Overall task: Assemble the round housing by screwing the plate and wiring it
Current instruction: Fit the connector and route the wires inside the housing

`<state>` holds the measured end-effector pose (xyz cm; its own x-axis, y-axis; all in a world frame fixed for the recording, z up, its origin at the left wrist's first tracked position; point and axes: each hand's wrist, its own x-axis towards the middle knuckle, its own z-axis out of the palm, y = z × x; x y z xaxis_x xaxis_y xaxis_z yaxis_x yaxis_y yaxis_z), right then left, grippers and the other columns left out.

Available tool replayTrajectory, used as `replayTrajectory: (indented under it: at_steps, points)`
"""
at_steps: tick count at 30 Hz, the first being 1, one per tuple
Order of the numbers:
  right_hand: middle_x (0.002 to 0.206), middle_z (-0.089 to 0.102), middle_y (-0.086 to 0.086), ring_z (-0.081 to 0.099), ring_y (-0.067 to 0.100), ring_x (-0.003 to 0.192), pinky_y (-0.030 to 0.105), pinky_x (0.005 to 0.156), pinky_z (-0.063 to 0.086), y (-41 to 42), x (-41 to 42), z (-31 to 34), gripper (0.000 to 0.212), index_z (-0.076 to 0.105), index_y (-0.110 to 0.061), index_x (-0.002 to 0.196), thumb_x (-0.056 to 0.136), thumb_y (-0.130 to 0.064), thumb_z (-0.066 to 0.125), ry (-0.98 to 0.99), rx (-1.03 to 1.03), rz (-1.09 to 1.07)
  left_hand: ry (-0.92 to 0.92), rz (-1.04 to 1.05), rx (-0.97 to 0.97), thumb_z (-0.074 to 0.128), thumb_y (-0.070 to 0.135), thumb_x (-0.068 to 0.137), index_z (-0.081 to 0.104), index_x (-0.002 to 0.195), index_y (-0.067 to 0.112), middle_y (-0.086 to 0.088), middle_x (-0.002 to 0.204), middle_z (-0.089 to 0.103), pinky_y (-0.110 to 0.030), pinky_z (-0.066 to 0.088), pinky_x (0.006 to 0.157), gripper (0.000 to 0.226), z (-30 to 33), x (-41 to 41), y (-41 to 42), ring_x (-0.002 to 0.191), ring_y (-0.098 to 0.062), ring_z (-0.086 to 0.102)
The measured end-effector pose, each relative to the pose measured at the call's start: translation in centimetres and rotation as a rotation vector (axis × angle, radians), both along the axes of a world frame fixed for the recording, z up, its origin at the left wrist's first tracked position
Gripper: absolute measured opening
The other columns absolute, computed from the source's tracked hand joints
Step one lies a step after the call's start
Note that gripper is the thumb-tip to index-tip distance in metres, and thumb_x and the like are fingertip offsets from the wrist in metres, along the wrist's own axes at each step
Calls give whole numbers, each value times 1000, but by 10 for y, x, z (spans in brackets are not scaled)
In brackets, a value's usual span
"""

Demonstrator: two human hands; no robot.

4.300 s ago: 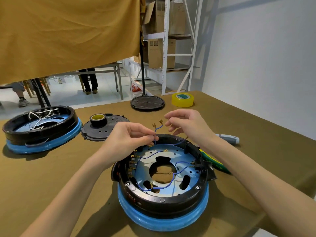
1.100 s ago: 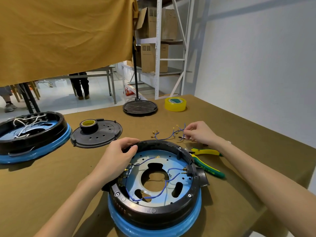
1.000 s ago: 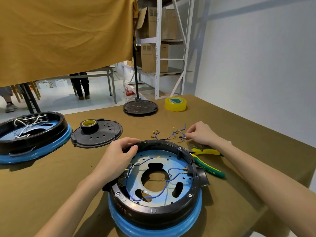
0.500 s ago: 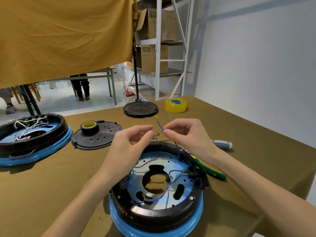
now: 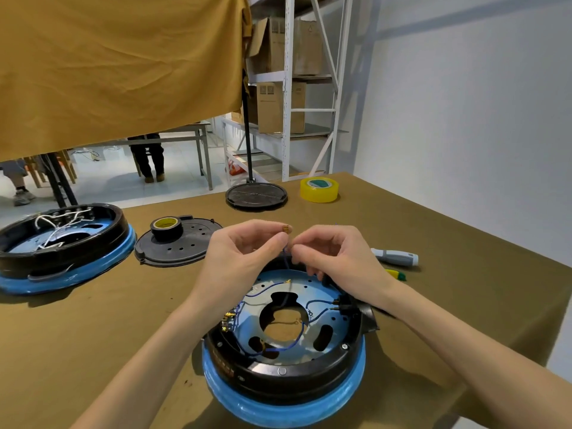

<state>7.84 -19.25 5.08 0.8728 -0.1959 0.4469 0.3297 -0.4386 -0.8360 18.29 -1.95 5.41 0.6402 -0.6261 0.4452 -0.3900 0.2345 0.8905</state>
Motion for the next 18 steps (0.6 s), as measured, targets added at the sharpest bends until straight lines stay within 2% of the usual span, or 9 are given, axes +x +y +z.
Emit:
replayTrajectory:
  at_steps: [3,7,11,16,18]
  points:
    - [78,70,-2,61,16,61,31,55,52,-6,-3,3,7,73,-13,101,95,-17,73,-67,27,-42,-59,-50,97,72,12,93,79,105,15,1,89,80,-16,55,75,14,-2,-1,-1,85,-12,75]
    - [78,74,-3,63,11,61,22,55,50,-8,-4,3,4,78,-21,91,92,-17,77,-101,-29,-34,-43,-85,137,73,10,92,80,102,11,-5,81,79,-13,53,67,13,-7,-3,-3,72,-9,74]
    - [71,70,-6,61,9,59,19,53,49,-8,-7,1,6,75,-22,92,96,-21,72,13,-67,-26,-23,-99,146,75,11,90,81,99,11,-8,81,79,-18,57,74,11,-11,-1,-4,78,-18,76]
    - [69,67,2,59,16,55,24,47,47,-11,-10,1,34,72,-19,78,104,-31,54,105,96,19,-15,-165,189,73,13,92,80,98,14,-5,82,78,-19,57,77,10,-16,-4,-7,78,-15,74]
    - [70,68,2,61,17,57,25,50,50,-14,-12,-2,34,72,-20,78,104,-33,54,105,92,20,-47,-158,223,72,17,94,80,99,19,-1,83,78,-19,56,77,9,-17,-4,-8,79,-12,73]
